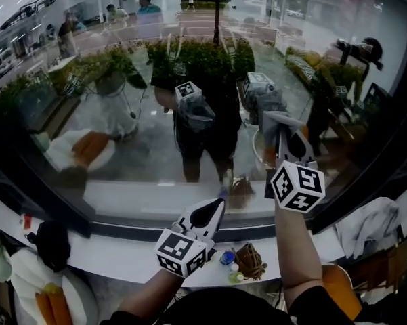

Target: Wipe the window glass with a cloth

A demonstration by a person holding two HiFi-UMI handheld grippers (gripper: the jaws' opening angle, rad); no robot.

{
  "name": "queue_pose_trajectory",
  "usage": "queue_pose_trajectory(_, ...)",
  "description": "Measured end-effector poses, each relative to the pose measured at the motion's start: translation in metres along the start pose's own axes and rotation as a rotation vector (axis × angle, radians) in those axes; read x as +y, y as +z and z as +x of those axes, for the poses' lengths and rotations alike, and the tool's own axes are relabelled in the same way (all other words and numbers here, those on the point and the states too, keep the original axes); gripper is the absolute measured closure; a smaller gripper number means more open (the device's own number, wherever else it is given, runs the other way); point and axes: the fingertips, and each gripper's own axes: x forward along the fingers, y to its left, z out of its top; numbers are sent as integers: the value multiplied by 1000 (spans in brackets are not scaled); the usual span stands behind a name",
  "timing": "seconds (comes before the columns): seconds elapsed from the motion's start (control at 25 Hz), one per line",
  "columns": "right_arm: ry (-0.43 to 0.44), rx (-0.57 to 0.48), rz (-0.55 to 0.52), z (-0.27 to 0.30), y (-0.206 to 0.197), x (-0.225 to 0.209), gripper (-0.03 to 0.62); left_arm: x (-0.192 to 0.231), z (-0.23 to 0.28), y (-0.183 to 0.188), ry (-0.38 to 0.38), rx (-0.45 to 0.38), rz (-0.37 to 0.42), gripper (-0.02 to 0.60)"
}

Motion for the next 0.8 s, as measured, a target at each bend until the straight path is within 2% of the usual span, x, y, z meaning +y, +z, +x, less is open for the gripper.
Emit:
queue_pose_trajectory(0.28,57,-2,13,7,-5,35,553,9,-13,-1,51,-2,0,574)
queue_pose_trajectory(0.44,102,11,10,16,-11,96,553,38,-53,4,87,8,-35,574)
queue_pose_trajectory(0.8,201,11,35,27,-19,226,553,101,-150,16,205,-8,-20,574)
